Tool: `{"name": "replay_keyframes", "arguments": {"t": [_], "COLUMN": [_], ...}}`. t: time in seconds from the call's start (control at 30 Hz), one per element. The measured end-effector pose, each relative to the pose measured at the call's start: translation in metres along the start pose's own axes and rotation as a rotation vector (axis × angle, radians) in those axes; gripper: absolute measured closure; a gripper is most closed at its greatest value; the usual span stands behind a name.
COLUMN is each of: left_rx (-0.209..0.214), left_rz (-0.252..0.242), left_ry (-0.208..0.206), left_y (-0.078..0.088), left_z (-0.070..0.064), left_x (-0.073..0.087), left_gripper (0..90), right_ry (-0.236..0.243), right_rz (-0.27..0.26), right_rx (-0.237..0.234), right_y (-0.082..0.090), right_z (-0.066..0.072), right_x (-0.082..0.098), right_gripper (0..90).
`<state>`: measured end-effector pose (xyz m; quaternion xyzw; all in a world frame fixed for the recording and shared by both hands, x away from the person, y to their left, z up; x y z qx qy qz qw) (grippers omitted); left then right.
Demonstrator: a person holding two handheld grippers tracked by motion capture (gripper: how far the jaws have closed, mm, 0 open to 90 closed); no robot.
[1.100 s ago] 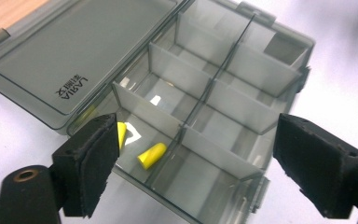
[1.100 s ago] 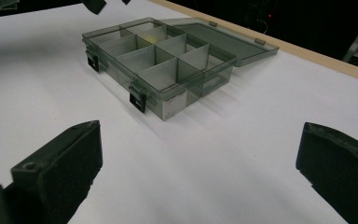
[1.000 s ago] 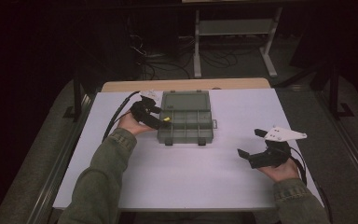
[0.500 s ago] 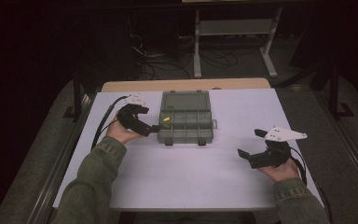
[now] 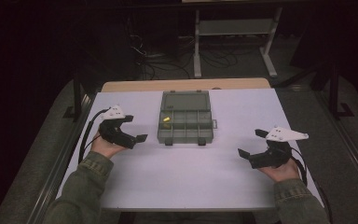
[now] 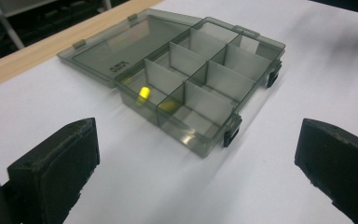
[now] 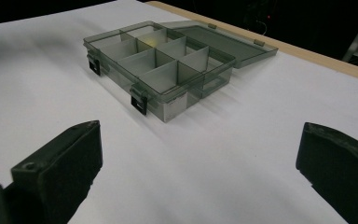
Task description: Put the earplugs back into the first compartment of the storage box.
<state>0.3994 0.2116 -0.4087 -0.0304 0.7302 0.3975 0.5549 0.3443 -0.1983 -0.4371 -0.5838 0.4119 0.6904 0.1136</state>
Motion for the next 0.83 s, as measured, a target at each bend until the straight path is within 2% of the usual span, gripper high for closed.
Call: {"name": "replay_keyframes", "arguments": {"t": [0.23, 0.37, 0.5, 0.67, 0.83], "left_rx": [-0.037, -0.059, -0.107, -0.123, -0.126], "left_rz": [-0.020, -0.068, -0.120, -0.164, -0.171], "left_ry": [0.010, 0.010, 0.007, 0.027, 0.050], "left_y": [0.016, 0.032, 0.049, 0.064, 0.069], "left_z": [-0.001, -0.001, -0.001, 0.000, 0.002], "left_x": [0.014, 0.018, 0.027, 0.035, 0.042], "left_gripper": [0.0, 0.0, 0.0, 0.0, 0.0], "right_ry": [-0.014, -0.025, -0.034, -0.039, -0.038], "right_rz": [-0.005, -0.017, -0.027, -0.033, -0.035], "right_rx": [0.000, 0.000, 0.000, 0.001, -0.003], "right_y": [0.002, 0.005, 0.007, 0.008, 0.009], "right_z": [0.000, 0.000, 0.000, 0.001, 0.002], "right_x": [0.001, 0.001, 0.001, 0.000, 0.000], "right_gripper": [0.0, 0.0, 0.0, 0.0, 0.0]}}
Point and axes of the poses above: each handheld gripper's, and its own axes: y roughly backward along the jaws, x roughly out of its underside, z roughly to its left, the point moved 7 cm from there along -y, roughly forward along the jaws, and after that the axes turned 3 degrees about y, right-handed, at the moved point
